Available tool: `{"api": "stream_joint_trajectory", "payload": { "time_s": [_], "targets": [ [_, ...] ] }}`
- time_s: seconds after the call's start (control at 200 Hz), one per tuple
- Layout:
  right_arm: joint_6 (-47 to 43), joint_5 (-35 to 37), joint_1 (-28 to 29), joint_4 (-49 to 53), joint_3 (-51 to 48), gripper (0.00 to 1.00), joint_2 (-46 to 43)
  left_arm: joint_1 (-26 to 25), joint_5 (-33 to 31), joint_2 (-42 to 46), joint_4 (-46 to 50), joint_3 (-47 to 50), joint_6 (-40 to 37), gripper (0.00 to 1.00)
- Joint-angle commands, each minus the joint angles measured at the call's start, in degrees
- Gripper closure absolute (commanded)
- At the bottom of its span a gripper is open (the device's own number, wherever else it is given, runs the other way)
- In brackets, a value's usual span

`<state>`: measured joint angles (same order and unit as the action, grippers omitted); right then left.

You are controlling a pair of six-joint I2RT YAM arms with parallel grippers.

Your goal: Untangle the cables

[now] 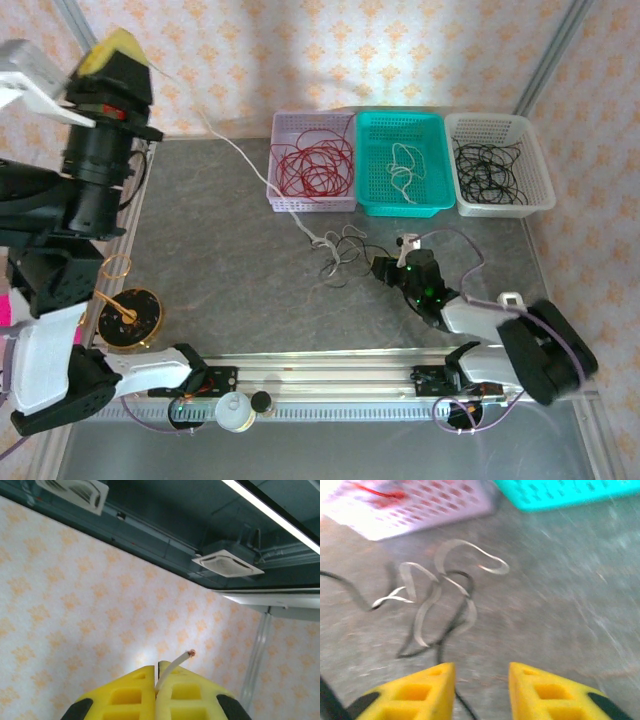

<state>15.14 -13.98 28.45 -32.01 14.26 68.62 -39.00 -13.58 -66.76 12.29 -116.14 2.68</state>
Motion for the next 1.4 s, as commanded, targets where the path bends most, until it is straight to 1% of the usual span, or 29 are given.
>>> {"api": "stream_joint_trajectory", "payload": {
  "time_s": [0.0,0.075,0.125,0.17,0.245,0.3,0.405,0.45,0.551,0.601,0.646,0.691,0.746,0.806,0.911,0.996,1.096,1.206,1.391],
  "targets": [
    [-7.0,-4.6,0.6,4.4,-1.6,0.58,-9.1,0.1,5.5,-0.9,-2.8,5.8,4.7,1.0],
    [-10.2,-8.4,1.1,8.1,-1.8,0.54,-16.1,0.1,8.0,-1.9,-3.4,8.0,6.5,1.0],
    [-9.5,-9.6,1.9,8.0,-2.0,0.53,-20.1,0.1,9.8,-2.5,-3.3,8.8,7.2,1.0],
    [-9.1,-12.9,2.5,6.7,-1.7,0.52,-22.8,0.1,11.0,-2.8,-3.3,9.5,7.8,1.0],
    [-8.7,-15.1,4.4,6.2,1.0,0.49,-24.8,0.1,11.6,-2.8,-4.0,11.0,9.1,1.0],
    [-10.1,-18.4,6.5,6.3,4.2,0.47,-23.9,0.1,12.2,-2.5,-4.7,12.1,9.8,1.0],
    [-12.5,-19.7,9.5,12.9,12.3,0.44,-19.7,0.1,12.6,-2.6,-4.9,12.4,10.3,1.0],
    [-13.6,-20.1,10.6,13.8,14.5,0.42,-18.1,0.1,12.5,-2.7,-4.6,12.0,10.3,1.0],
    [-15.1,-20.8,12.4,8.3,16.9,0.38,-13.4,0.1,13.1,-3.1,-4.7,11.1,10.8,1.0],
    [-14.6,-19.7,12.8,3.9,18.2,0.38,-8.9,0.1,13.7,-3.4,-4.9,10.2,11.2,1.0],
    [-13.5,-18.4,13.0,1.2,19.9,0.4,-4.3,0.1,14.3,-3.9,-5.1,9.0,11.5,1.0],
    [-13.8,-20.6,13.5,-1.1,21.8,0.41,0.0,0.1,14.9,-4.5,-5.5,7.5,11.8,1.0],
    [-13.7,-21.4,14.8,-4.0,23.1,0.44,4.8,0.1,15.2,-5.1,-6.3,5.7,11.9,1.0],
    [-13.3,-23.3,16.4,-7.6,23.5,0.46,8.0,0.1,15.1,-5.6,-7.2,3.6,11.9,1.0],
    [-9.5,-22.9,17.6,-12.7,22.1,0.51,11.9,0.1,14.8,-6.4,-9.0,0.5,11.3,1.0],
    [-8.2,-20.7,17.6,-13.2,21.3,0.57,14.5,0.1,15.3,-6.9,-10.5,-1.3,11.3,1.0],
    [-7.8,-17.0,17.7,-13.0,21.5,0.72,18.9,0.1,16.0,-7.5,-11.5,-3.5,11.3,1.0],
    [-8.8,-14.4,17.8,-14.7,21.8,0.82,24.5,0.1,16.2,-8.8,-10.8,-6.4,10.3,1.0],
    [-9.1,-8.2,18.0,-15.5,22.5,0.85,32.9,0.1,14.6,-10.9,-8.5,-12.0,7.8,1.0]
  ]
}}
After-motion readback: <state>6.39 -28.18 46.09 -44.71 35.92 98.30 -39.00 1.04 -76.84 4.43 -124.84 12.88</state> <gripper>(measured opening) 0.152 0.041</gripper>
